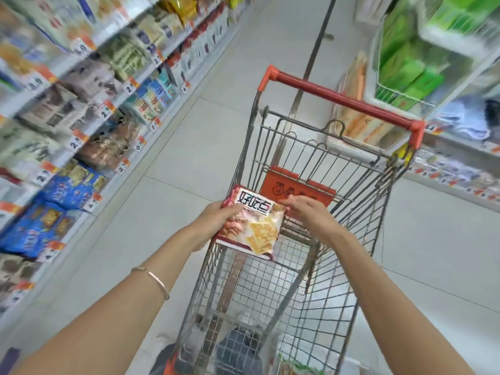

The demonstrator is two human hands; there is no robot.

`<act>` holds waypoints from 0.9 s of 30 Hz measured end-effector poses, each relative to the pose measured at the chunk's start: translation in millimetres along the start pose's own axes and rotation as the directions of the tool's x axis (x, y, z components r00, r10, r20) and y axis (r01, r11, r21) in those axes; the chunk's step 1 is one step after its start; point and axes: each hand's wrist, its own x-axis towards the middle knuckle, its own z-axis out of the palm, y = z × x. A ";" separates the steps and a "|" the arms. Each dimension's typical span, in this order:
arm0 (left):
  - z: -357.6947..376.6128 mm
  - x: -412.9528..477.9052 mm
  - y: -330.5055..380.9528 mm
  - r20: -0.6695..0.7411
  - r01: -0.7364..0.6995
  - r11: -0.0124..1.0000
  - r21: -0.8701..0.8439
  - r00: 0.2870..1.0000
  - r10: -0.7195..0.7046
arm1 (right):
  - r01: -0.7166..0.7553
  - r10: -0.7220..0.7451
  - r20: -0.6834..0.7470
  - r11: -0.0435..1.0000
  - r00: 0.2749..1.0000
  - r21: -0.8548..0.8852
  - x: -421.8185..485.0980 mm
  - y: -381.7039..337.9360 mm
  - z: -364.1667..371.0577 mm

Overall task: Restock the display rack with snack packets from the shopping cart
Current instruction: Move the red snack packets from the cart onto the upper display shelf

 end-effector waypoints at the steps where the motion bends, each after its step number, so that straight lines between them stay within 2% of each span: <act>1: -13.0 3.1 -1.8 -0.097 -0.020 0.998 -0.058 0.995 0.014 | -0.024 0.026 -0.046 0.999 0.999 0.035 12.9 7.7 5.9; 3: -41.4 8.3 -7.6 -0.257 -0.061 0.977 -0.206 0.966 0.006 | -0.111 0.108 -0.069 0.993 0.992 -0.038 38.8 31.0 18.3; 7: -82.3 17.7 -23.3 -0.422 -0.112 0.905 -0.410 0.903 -0.080 | -0.280 0.305 0.036 0.910 0.952 -0.306 76.5 86.5 50.8; 10: -101.1 23.2 -36.4 -0.495 -0.148 0.877 -0.457 0.862 -0.112 | -0.379 0.379 -0.068 0.863 0.923 -0.335 109.1 132.3 76.5; 13: -108.0 25.8 -50.5 -0.483 -0.138 0.875 -0.464 0.868 -0.119 | -0.514 0.484 -0.211 0.849 0.849 -0.118 150.2 186.5 95.1; 16: -109.1 29.2 -61.8 -0.490 -0.124 0.865 -0.485 0.858 -0.152 | -0.554 0.552 -0.226 0.830 0.803 0.059 191.2 261.3 105.8; 19: -108.3 28.7 -68.1 -0.480 -0.108 0.852 -0.512 0.859 -0.179 | -0.512 0.518 -0.219 0.854 0.827 0.089 181.5 248.9 115.7; 24: -109.5 30.5 -74.0 -0.494 -0.095 0.849 -0.520 0.844 -0.208 | -0.433 0.500 -0.244 0.856 0.831 0.281 158.0 232.8 117.9; 27: -105.8 41.1 -63.7 -0.522 -0.129 0.845 -0.519 0.831 -0.193 | -0.407 0.582 -0.164 0.717 0.797 0.566 135.0 222.1 100.2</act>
